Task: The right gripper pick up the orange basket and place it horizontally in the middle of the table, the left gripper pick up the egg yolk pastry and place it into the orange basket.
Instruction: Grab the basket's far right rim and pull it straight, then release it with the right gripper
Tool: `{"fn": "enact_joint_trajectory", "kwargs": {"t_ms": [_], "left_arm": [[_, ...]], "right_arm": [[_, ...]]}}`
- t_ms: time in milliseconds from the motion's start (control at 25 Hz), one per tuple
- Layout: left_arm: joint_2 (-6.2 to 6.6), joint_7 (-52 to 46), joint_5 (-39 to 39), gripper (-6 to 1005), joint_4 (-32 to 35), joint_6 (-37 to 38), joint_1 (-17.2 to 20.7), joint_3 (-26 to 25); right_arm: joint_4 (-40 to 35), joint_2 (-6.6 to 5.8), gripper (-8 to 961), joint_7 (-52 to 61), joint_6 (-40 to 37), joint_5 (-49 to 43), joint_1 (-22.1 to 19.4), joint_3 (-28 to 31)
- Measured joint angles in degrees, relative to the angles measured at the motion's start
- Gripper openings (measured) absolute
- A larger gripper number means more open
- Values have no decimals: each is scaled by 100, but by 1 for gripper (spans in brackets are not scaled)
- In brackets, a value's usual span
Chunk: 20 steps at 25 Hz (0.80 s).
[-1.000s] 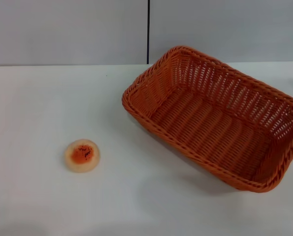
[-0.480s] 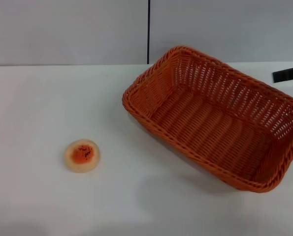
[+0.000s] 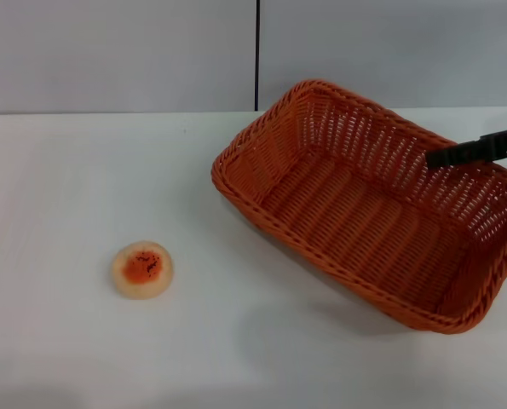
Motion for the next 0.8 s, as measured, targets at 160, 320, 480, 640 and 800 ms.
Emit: {"fn": "enact_joint_trajectory", "kwargs": {"t_ms": [160,320,480,640,800], "left_arm": [[7,0,0,745,25,2,-22,-1],[9,0,-1,744,35,1,-35,-2],[16,0,0,743,39,5,-57,-2],[16,0,-2,742,43,11,-57,-2],[15,0,-11,740,44,29,-56,-2]], "right_arm": [[15,133,821,-46,-266,-49,-15,-126],[13,161,820,-47,-303,-49,-13,-211],[-71,196,747,-49,-313,-58,-17,-326],[-121,201,600,-51,-326,-67,-21,-417],[-145,200,447,-57,-329,-70,-13,-485]]}}
